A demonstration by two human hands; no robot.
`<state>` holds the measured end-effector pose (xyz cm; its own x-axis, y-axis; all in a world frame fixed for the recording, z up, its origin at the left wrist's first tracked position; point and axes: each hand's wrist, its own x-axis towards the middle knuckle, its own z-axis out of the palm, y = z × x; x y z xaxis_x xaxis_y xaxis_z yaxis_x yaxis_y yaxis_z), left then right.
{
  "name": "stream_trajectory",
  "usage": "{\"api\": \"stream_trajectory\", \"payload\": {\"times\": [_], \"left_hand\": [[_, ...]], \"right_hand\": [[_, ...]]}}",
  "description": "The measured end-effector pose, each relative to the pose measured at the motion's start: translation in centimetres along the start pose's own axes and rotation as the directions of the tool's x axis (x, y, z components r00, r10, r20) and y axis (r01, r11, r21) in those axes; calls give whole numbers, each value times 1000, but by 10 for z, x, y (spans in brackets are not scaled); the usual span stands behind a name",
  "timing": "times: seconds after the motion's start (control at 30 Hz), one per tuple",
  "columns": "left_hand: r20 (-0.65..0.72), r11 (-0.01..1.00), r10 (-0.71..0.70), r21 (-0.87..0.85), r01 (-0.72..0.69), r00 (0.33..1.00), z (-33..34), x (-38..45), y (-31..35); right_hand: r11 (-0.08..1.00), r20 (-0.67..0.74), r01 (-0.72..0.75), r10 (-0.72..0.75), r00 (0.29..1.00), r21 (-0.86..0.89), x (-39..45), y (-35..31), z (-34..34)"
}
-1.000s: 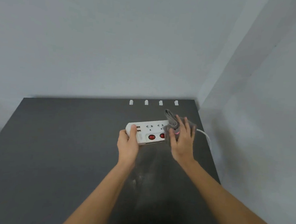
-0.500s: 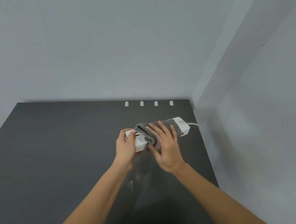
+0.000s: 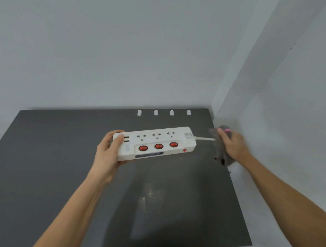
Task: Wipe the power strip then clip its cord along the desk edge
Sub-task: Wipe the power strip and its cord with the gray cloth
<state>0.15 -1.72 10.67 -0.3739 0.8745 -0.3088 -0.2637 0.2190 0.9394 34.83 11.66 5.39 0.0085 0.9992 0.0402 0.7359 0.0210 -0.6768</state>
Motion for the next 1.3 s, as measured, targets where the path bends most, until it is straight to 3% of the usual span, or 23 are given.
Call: {"api": "stream_trajectory", "payload": {"times": [0.07,0.13,0.27,0.37,0.5,0.6,0.7,0.77,0.97,1.07,1.3], "left_hand": [[-2,1000,6,12,-6,1000,-9,0,1],[14,999,2,41,-2,1000,-3,1,-3],[74,990,16,137,-26,997,23,6,-7],[85,991,-7,137,-5,996,8,13,-4],[49,989,-94,120,87,994,-18,21,-15],[25,987,-133,99,130,991,-28,35,-16],[146,983,-165,110,150,975,-34,60,-13],[225,965,-173,233,119,959,-37,84,-16],[128,801,-71,599,-20,989,-45,160,-35],[103,594,-6,800,-79,995,-55,197,-48],[100,409,-9,908,-87,995,-65,259,-72]], "right_hand": [[989,-96,-123,114,989,-86,3,26,-23],[977,-74,-192,186,980,-95,4,16,-17],[996,173,-51,37,984,74,-14,-34,40],[999,193,19,-10,981,-46,-10,-5,33],[985,74,-22,35,997,-171,10,49,-7],[985,-44,-99,93,995,-143,26,69,-26],[991,-34,-100,97,995,-88,56,62,-25],[995,-3,-83,83,997,-59,74,47,-16],[989,146,-117,130,981,-92,121,39,23],[985,151,-141,155,976,-101,141,46,45],[972,159,-223,232,960,-77,167,51,88]]}}
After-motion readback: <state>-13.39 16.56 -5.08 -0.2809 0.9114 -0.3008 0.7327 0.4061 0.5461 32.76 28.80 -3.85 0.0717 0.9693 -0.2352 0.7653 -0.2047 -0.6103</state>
